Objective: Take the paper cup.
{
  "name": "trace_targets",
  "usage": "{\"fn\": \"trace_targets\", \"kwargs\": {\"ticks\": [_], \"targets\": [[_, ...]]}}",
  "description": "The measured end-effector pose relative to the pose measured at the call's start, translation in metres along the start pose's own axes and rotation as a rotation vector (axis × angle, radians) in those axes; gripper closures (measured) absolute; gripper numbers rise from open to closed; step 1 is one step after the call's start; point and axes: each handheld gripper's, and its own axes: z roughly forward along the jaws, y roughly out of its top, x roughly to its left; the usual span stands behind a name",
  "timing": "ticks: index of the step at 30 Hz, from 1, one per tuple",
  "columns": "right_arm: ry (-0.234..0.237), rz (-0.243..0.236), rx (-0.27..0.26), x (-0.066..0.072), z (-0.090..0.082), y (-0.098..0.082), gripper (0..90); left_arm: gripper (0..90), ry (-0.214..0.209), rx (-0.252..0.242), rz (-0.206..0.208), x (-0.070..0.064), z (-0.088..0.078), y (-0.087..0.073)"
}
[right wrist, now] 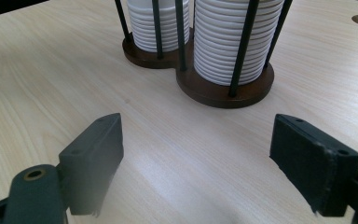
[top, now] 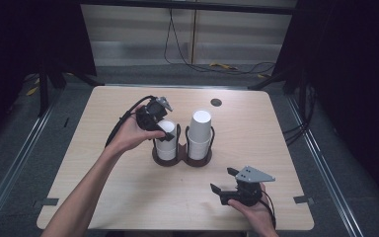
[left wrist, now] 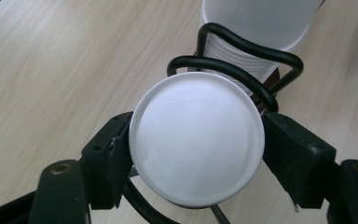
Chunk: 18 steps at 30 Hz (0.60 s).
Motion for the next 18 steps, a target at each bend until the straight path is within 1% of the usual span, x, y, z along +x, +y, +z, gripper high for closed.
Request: {"fn": "trace_targets", "kwargs": {"ticks": [1, 2, 3, 4, 5, 6, 7, 9, 11, 12, 14, 15, 16, 18], "targets": [[0.000, 0.003, 0.001, 0.000, 0.000, 0.000, 17.5, 28.5, 0.004, 0.014, 0.008, 0.001, 0.001, 0.001], [0.000, 0.003, 0.000, 0.000, 0.000, 0.000, 17.3, 31.1, 0.004, 0.023, 0.014, 0.001, 0.002, 0.001], [0.000, 0.003, 0.000, 0.000, 0.000, 0.000, 17.3, 30.9, 0.004, 0.023, 0.014, 0.001, 0.002, 0.001], [0.000, 0.003, -0.002, -0.001, 0.000, 0.000, 17.3, 30.6, 0.001, 0.019, 0.000, 0.000, 0.003, 0.001], [0.000, 0.003, -0.002, -0.001, 0.000, 0.000, 17.3, 30.6, 0.001, 0.019, 0.000, 0.000, 0.003, 0.001], [-0.002, 0.002, -0.002, -0.001, 0.000, 0.000, 17.3, 30.6, -0.003, 0.026, 0.009, 0.001, 0.004, 0.002], [-0.001, 0.002, -0.001, -0.001, 0.000, 0.000, 17.3, 30.3, -0.001, 0.021, 0.001, 0.001, 0.005, 0.002], [0.002, 0.003, 0.002, -0.001, 0.001, 0.000, 17.4, 29.9, -0.005, 0.032, 0.000, 0.002, 0.006, 0.003], [0.004, 0.004, 0.003, -0.001, 0.001, 0.000, 18.1, 29.0, -0.006, 0.038, -0.020, 0.003, 0.009, 0.003], [0.003, 0.004, 0.006, 0.000, 0.001, 0.000, 18.4, 29.9, -0.013, 0.051, -0.019, 0.002, 0.012, 0.003], [0.005, 0.008, 0.007, 0.000, 0.000, 0.000, 18.4, 30.1, -0.007, 0.047, -0.015, 0.003, 0.012, 0.003], [0.003, 0.006, 0.006, -0.001, 0.000, 0.000, 18.4, 30.3, -0.010, 0.054, -0.009, 0.003, 0.011, 0.004], [0.004, 0.008, 0.006, -0.001, 0.000, -0.001, 18.4, 30.6, -0.011, 0.045, -0.030, 0.002, 0.011, 0.003], [0.004, 0.010, 0.007, -0.001, 0.000, -0.001, 18.4, 30.8, -0.014, 0.044, -0.033, 0.003, 0.011, 0.003]]}}
